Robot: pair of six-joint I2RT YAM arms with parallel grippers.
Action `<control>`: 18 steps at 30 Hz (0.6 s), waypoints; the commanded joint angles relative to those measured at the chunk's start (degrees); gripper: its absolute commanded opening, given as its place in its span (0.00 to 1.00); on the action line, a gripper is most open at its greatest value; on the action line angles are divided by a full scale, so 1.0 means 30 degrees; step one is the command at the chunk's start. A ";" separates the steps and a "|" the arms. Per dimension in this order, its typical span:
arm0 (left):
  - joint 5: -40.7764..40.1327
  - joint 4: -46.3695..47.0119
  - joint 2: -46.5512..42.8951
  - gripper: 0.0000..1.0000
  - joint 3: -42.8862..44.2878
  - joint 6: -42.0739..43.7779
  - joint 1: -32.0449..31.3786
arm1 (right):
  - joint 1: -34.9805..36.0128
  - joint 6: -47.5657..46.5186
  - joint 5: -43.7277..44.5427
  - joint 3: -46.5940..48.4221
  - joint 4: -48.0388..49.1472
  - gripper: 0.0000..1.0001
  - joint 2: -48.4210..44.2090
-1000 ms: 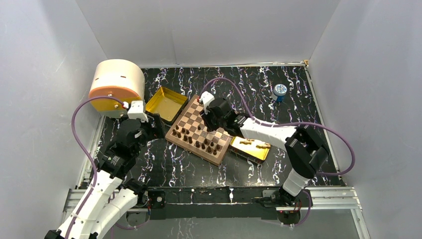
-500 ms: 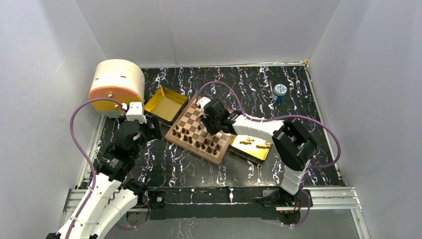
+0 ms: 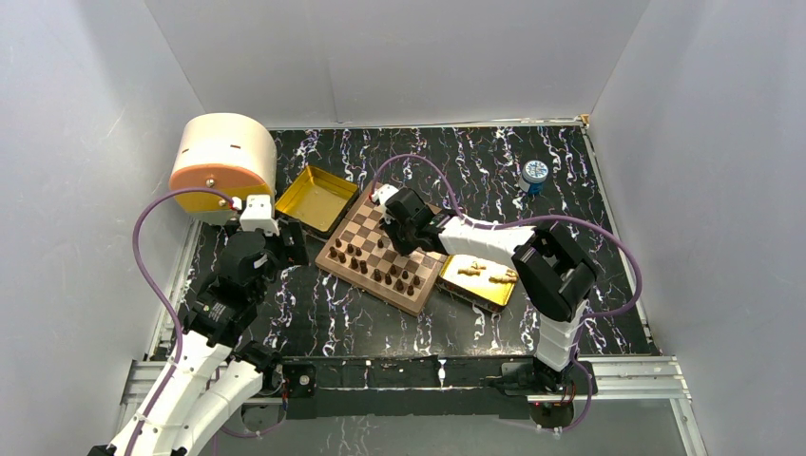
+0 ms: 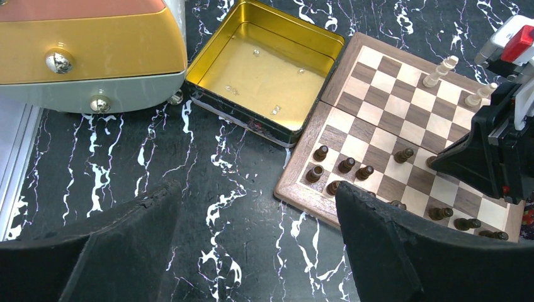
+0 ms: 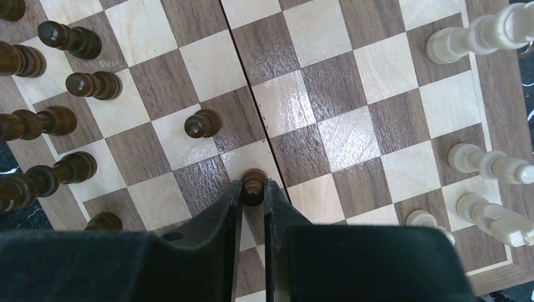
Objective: Set up the chess pieces on the board
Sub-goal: Move the chess piece to the chessboard.
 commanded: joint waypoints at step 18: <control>-0.0334 0.0332 -0.0076 0.89 -0.0073 0.0235 -0.0047 | 0.0465 0.0843 -0.3024 0.1374 -0.0417 0.15 -0.0088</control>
